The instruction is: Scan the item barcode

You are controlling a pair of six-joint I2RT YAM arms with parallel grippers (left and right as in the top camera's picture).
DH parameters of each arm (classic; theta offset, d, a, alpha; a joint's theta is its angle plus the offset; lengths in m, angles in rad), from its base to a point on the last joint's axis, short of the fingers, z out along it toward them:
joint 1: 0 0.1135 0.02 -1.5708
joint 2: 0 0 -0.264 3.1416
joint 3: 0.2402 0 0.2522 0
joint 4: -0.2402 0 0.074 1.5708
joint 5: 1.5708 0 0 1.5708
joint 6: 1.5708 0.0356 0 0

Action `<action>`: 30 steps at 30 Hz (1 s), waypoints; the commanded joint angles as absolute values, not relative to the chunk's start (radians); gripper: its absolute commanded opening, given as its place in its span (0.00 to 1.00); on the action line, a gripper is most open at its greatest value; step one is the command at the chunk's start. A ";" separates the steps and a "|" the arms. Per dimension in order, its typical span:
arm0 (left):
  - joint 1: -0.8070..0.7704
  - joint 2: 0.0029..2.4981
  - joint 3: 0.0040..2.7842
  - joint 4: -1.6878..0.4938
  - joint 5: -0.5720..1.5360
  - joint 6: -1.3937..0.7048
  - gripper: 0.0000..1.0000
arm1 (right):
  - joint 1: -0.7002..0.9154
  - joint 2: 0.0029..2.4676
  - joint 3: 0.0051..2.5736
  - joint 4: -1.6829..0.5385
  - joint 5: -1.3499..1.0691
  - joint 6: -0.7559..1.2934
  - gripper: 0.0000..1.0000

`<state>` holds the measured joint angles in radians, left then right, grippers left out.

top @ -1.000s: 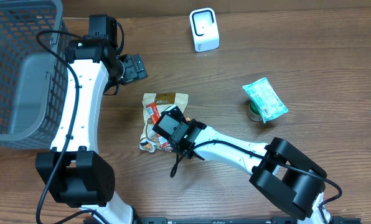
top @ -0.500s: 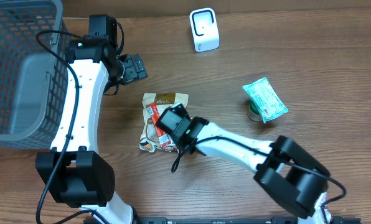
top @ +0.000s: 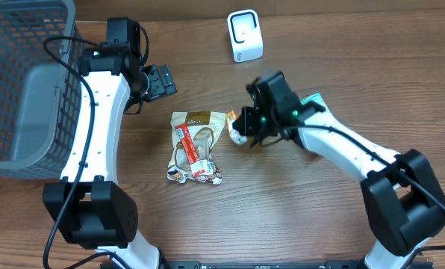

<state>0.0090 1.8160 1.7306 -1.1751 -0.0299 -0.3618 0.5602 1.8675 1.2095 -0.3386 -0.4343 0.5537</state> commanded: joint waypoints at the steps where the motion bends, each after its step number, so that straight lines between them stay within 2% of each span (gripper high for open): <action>1: 0.013 1.801 1.743 -1.174 -0.033 -0.339 1.00 | 0.573 1.858 1.077 -0.194 -0.574 0.666 0.04; 4: 0.013 1.801 1.743 -1.174 -0.033 -0.339 1.00 | 0.573 1.858 0.960 0.029 -0.657 0.724 0.04; 7: 0.013 1.801 1.743 -1.174 -0.033 -0.339 1.00 | 0.573 1.858 0.881 0.156 -0.645 0.787 0.04; 15: 0.012 1.801 1.743 -1.174 -0.033 -0.339 1.00 | 0.575 1.858 0.823 0.193 -0.594 0.810 0.04; 22: 0.013 1.801 1.743 -1.174 -0.033 -0.339 1.00 | 0.585 1.858 0.823 0.154 -0.527 0.787 0.14; 24: 0.012 1.801 1.743 -1.174 -0.033 -0.339 1.00 | 0.585 1.858 0.823 0.135 -0.524 0.776 0.26; 30: 0.013 1.801 1.743 -1.173 -0.033 -0.339 0.99 | 0.585 1.856 0.829 0.126 -0.524 0.773 0.35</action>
